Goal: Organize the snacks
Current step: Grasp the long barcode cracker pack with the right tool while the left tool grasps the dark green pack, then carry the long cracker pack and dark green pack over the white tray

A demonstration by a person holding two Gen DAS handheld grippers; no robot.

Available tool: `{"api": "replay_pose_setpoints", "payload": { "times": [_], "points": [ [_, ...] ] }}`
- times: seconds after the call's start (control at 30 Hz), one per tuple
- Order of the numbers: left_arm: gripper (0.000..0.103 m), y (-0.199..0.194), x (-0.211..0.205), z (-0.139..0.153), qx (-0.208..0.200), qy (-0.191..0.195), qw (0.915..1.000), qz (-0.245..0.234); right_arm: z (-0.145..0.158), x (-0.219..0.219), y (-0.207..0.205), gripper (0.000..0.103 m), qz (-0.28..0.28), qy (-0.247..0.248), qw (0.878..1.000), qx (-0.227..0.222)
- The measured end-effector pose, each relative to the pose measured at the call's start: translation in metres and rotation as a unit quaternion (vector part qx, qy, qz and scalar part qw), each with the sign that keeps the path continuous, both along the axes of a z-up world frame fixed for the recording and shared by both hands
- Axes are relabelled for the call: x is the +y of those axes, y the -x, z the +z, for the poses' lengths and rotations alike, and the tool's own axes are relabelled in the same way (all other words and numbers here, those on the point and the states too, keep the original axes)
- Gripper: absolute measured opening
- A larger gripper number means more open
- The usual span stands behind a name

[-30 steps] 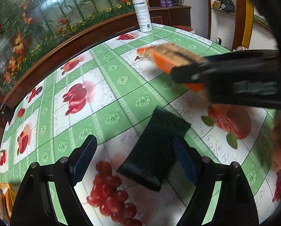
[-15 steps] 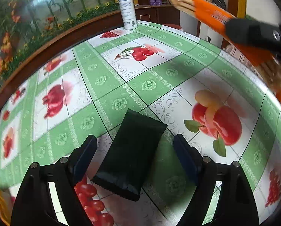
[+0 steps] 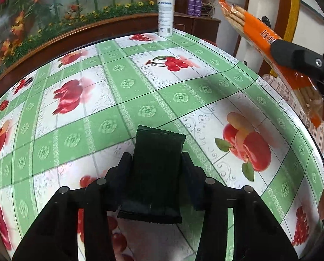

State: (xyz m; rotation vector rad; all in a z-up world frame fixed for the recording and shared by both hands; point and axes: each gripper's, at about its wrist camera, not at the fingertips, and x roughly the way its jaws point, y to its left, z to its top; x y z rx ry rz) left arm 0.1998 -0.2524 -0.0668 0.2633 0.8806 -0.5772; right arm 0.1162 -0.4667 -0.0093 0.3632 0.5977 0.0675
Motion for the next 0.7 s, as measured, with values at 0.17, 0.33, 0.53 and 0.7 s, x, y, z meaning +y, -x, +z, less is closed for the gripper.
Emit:
{"api": "replay_pose_setpoints", "payload": {
  "times": [0.17, 0.33, 0.53, 0.7],
  "points": [
    [0.043, 0.01, 0.028, 0.001, -0.002, 0.007, 0.999, 0.044, 0.001, 0.01, 0.0, 0.058, 0.015, 0.006, 1.0, -0.003],
    [0.044, 0.025, 0.07, 0.007, -0.013, 0.015, 0.9943, 0.105, 0.008, 0.032, 0.002, 0.058, 0.037, 0.021, 0.999, -0.015],
    [0.044, 0.054, 0.122, 0.026, -0.04, 0.023, 0.9855, 0.163, 0.015, 0.076, 0.013, 0.057, 0.076, 0.035, 0.996, -0.034],
    [0.044, 0.082, 0.163, 0.045, -0.068, 0.028, 0.9756, 0.207, 0.014, 0.117, 0.026, 0.057, 0.116, 0.033, 0.992, -0.042]
  ]
}}
